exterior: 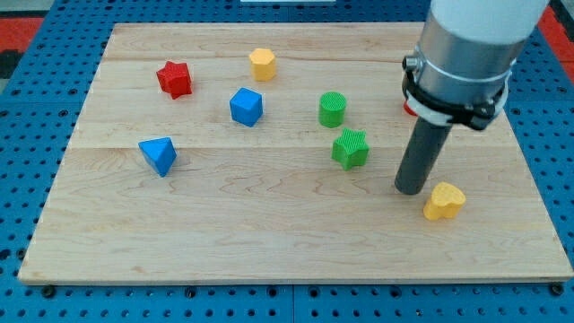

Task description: Move the green star towards the yellow heart

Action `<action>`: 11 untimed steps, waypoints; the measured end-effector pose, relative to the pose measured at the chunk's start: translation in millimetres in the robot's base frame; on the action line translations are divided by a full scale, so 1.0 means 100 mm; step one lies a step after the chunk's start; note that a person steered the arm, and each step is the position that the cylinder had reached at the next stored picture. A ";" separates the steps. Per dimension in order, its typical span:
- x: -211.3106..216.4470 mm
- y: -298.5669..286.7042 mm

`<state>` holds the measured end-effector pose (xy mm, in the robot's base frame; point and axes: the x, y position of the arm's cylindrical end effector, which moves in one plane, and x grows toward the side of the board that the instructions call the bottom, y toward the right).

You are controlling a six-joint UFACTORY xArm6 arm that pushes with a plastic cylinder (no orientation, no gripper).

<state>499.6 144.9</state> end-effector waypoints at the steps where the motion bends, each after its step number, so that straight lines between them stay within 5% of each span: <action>1: 0.18 0.34; 2: 0.27 0.29; 4: -0.81 0.19; 6: -0.85 -1.39; 7: -0.22 -0.86; 10: -0.66 -0.64; 11: -0.21 -0.19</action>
<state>478.6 125.4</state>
